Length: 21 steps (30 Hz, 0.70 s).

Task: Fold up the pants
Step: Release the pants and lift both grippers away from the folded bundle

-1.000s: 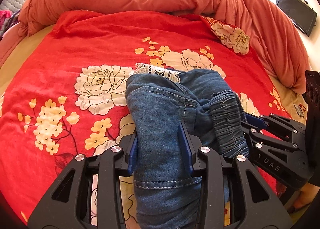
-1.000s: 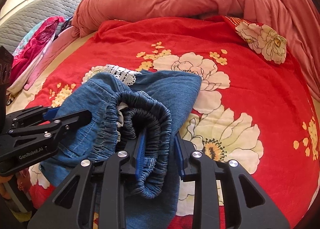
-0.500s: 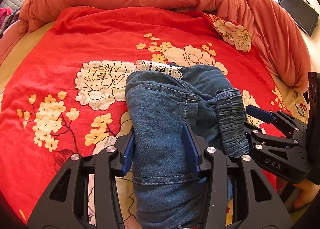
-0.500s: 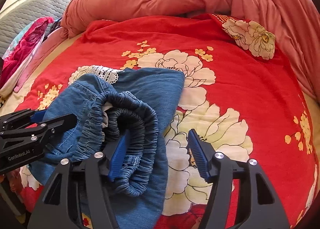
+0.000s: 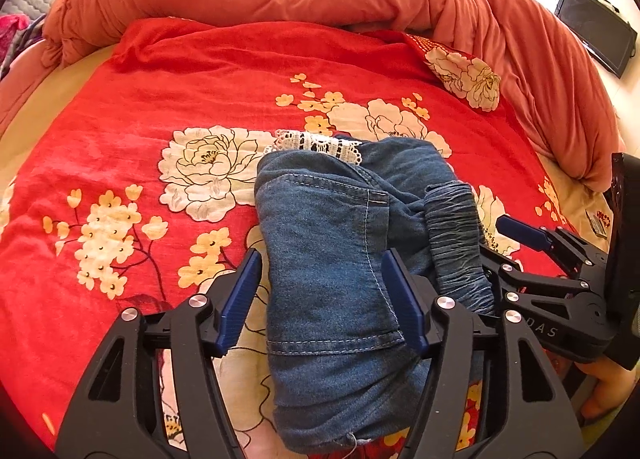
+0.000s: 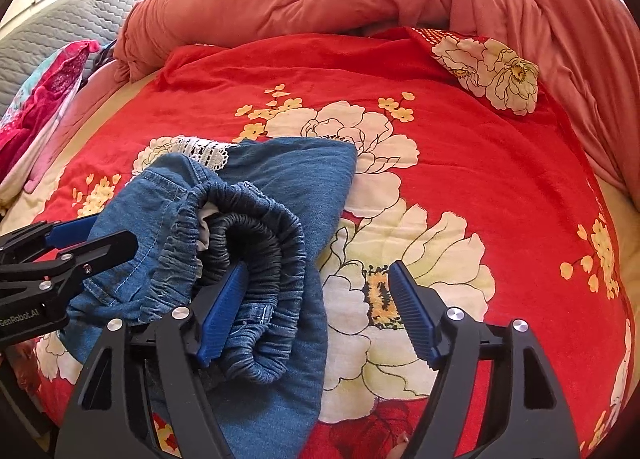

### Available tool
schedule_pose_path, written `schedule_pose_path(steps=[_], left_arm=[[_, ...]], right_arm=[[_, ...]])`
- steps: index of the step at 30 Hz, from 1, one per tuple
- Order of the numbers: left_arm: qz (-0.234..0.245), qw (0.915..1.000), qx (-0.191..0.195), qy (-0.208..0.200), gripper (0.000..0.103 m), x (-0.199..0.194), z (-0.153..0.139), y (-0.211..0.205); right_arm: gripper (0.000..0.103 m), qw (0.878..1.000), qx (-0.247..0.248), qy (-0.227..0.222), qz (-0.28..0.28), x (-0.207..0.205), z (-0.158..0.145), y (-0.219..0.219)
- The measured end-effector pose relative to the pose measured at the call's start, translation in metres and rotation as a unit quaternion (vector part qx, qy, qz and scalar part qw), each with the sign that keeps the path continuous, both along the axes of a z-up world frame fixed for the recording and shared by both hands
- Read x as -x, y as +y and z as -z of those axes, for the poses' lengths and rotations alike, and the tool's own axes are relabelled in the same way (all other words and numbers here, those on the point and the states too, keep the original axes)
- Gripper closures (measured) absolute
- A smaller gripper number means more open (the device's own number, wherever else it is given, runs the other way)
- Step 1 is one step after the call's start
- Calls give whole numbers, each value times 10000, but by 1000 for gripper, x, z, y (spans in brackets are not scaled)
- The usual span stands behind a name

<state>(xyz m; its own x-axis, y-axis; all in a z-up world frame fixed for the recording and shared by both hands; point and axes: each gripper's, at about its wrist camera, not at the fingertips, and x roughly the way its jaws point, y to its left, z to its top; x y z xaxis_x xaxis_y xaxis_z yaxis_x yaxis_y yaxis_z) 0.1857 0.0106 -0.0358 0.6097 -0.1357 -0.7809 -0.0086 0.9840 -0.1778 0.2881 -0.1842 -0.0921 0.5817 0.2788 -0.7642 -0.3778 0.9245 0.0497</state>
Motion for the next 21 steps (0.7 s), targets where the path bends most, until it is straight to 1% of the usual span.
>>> schedule_pose_path(steps=[2,10,21], left_arm=[[-12,10000,1,-8,46,1,-1,1],[-30,10000,-31,-40,42,6,-6,1],[-115,9997,-73,-184,26,17,-21,4]], right_arm=[[22,10000,22,-34,49,1,-2,-1],[22,9999,-26,-121,101,5,-11,-4],[22,9994,-117,-279,161,17,-28,-7]])
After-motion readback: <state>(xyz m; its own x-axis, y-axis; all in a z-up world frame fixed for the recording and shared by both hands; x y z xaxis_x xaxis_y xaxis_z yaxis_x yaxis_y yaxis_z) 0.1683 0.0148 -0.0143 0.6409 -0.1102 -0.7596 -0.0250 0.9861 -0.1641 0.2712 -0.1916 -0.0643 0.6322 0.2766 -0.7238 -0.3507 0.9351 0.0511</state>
